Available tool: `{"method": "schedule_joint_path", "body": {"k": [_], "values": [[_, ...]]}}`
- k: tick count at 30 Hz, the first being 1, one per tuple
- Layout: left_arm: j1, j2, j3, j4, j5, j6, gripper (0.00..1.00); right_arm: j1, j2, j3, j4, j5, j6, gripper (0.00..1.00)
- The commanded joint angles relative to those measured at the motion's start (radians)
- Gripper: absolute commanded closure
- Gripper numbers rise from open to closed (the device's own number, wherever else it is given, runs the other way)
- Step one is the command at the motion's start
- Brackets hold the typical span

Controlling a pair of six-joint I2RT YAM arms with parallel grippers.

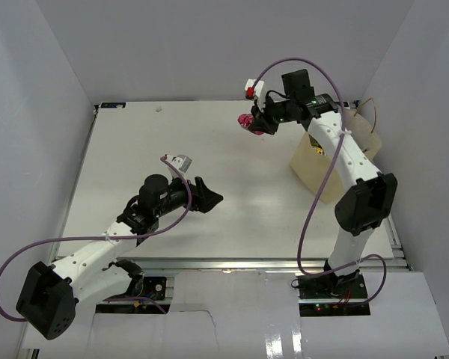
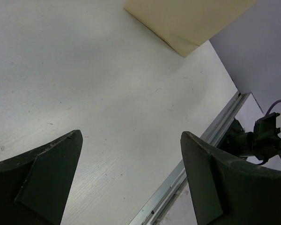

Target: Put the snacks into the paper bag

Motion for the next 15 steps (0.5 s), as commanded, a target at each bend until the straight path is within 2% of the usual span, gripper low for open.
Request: {"method": "schedule_joint_path", "body": {"k": [1, 6, 9, 10, 12, 13, 15], "values": [[0.005, -0.003, 0.044, 0.014, -0.005, 0.024, 0.04, -0.005, -0.123, -0.006, 0.013, -0.183, 0.047, 0.92], [0.005, 0.005, 0.047, 0.023, 0.0, 0.029, 0.04, -0.064, -0.26, 0.086, 0.091, -0.102, 0.175, 0.92], [0.005, 0.0, 0.047, 0.028, 0.0, 0.035, 0.04, -0.207, -0.308, 0.117, 0.142, -0.071, 0.281, 0.92], [0.005, -0.004, 0.047, 0.028, 0.0, 0.036, 0.04, -0.292, -0.319, 0.119, 0.15, -0.069, 0.306, 0.92], [0.005, -0.009, 0.047, 0.028, -0.002, 0.039, 0.04, -0.368, -0.349, 0.088, 0.153, -0.061, 0.35, 0.92], [0.005, -0.01, 0.048, 0.028, -0.002, 0.039, 0.04, -0.449, -0.363, 0.065, 0.153, -0.065, 0.361, 0.92], [0.007, -0.015, 0.048, 0.029, 0.0, 0.041, 0.04, -0.503, -0.397, -0.033, 0.148, -0.066, 0.395, 0.92]]}}
